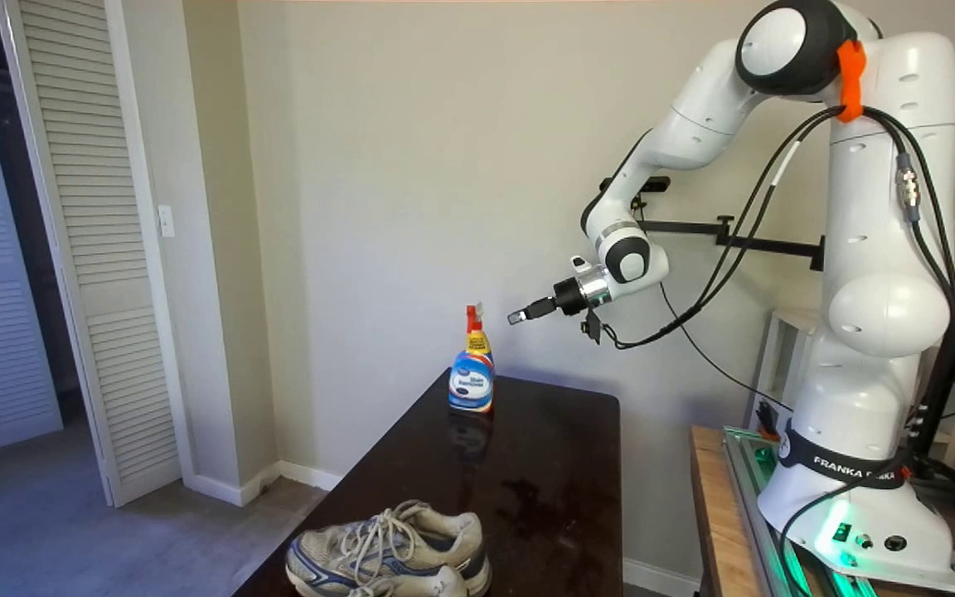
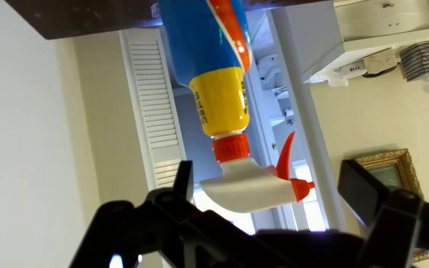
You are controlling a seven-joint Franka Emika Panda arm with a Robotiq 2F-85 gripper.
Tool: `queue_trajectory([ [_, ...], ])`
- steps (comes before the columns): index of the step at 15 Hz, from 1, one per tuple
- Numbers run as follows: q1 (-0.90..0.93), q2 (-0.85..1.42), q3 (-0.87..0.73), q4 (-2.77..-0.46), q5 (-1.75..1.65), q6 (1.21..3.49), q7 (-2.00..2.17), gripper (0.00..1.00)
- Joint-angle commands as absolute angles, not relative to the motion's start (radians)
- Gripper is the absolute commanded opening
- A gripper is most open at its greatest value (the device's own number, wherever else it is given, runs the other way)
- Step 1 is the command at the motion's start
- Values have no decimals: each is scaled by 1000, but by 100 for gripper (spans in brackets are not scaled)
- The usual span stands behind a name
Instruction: Move the blue bottle forwards
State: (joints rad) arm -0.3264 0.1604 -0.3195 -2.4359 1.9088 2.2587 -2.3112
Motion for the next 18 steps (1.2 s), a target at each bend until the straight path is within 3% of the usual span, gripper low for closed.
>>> queue_trajectory([
  [1,-321,201,-343,-2455,1966,2258,-2431,100],
  [11,-315,170,-346,-2462,1969,2251,-2397,100],
  [18,-310,232,-330,-2494,2129,2100,-2452,100],
])
